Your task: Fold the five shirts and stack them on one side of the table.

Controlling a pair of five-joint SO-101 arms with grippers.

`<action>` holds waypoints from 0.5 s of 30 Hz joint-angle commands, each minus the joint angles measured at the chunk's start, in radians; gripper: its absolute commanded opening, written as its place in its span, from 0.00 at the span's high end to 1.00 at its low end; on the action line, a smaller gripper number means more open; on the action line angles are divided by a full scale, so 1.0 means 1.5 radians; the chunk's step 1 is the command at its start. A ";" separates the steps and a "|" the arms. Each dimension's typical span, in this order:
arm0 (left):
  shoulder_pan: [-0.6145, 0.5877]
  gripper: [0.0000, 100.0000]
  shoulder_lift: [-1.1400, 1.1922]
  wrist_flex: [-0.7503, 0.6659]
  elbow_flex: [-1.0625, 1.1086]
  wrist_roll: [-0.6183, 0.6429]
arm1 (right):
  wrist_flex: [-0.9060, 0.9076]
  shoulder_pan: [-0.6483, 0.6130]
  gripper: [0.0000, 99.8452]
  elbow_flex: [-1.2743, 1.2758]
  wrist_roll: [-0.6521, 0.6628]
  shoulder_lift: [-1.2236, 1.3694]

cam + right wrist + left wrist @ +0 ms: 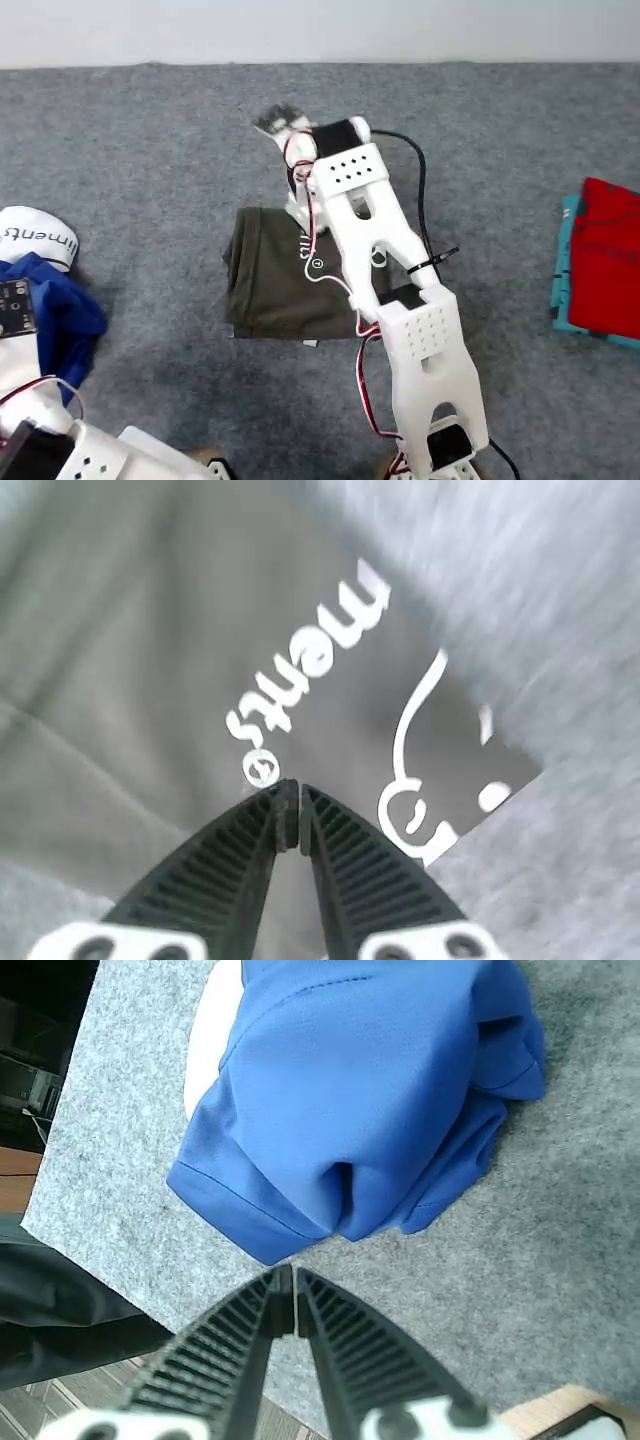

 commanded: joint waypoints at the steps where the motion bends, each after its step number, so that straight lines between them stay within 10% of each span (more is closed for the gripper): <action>1: -0.004 0.98 -0.003 -0.011 -0.004 0.003 | -0.037 -0.047 0.99 -0.046 -0.002 -0.021; 10: -0.005 0.98 -0.003 -0.010 -0.002 0.004 | -0.149 -0.120 0.99 -0.061 -0.002 0.175; 15: -0.005 0.98 -0.003 -0.011 -0.003 0.004 | -0.015 -0.122 0.99 -0.215 -0.006 0.146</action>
